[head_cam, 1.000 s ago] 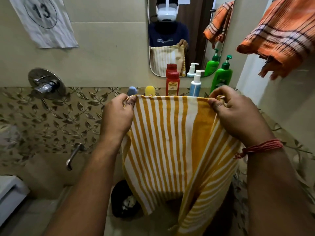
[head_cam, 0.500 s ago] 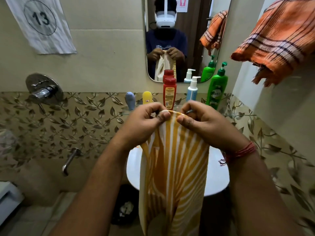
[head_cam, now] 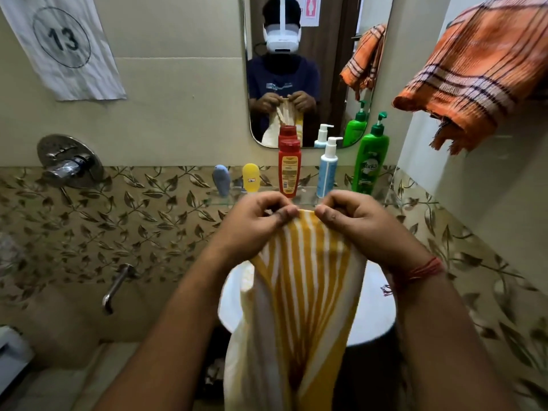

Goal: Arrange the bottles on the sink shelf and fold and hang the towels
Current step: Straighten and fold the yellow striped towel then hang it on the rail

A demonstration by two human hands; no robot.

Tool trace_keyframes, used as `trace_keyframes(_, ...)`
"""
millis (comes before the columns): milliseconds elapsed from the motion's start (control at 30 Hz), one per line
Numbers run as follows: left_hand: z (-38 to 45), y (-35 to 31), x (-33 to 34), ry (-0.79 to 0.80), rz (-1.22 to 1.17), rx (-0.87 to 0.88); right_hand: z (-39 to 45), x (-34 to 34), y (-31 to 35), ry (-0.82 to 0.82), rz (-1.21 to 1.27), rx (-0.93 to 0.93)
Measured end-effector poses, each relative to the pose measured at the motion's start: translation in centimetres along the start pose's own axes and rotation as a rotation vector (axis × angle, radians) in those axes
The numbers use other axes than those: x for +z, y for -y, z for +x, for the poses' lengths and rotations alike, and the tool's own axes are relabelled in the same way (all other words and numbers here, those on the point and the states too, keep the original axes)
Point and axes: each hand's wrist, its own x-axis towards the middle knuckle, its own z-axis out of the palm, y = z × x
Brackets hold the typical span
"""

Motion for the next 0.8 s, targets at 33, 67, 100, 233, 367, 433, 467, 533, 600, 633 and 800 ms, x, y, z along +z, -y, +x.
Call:
trace_keyframes(33,-0.1,0.9,-0.8,-0.103,0.022,-0.021,-0.7,-0.6,-0.5,0.021,0.021,0.047)
trace_keyframes(67,-0.2,1.7,-1.7,-0.228,0.036,-0.049,-1.3,-1.1,-1.2,0.031,0.043,0.09)
trace_keyframes(100,-0.4,2.4,-2.6,-0.366,0.041,-0.078,-1.9,-1.6,-1.6,0.014,0.066,0.124)
trace_keyframes(233,-0.7,2.5,-3.4,-0.533,0.049,-0.161,-1.8,-2.1,-1.7,-0.112,0.092,0.121)
trace_keyframes(367,-0.2,-0.4,0.1,0.127,0.001,-0.04,0.5,0.2,0.6,0.006,-0.047,-0.013)
trace_keyframes(433,-0.2,-0.6,0.9,0.196,-0.043,0.001,1.0,0.7,0.8,0.025,-0.071,-0.044)
trace_keyframes(467,-0.2,-0.1,0.6,0.139,-0.082,-0.009,0.8,0.5,0.4,0.026,-0.064,-0.04)
trace_keyframes(533,-0.5,1.3,-1.0,-0.055,-0.115,-0.063,-0.3,-0.8,-0.7,0.017,0.008,0.028)
trace_keyframes(600,-0.9,2.7,-2.9,-0.308,-0.138,-0.112,-1.6,-2.4,-1.6,-0.051,0.114,0.123)
trace_keyframes(633,-1.1,3.2,-3.6,-0.412,-0.131,-0.124,-1.9,-3.0,-1.9,-0.103,0.146,0.146)
trace_keyframes(800,0.3,0.9,-0.8,0.002,-0.068,-0.068,0.0,-1.5,-0.4,-0.065,0.067,0.095)
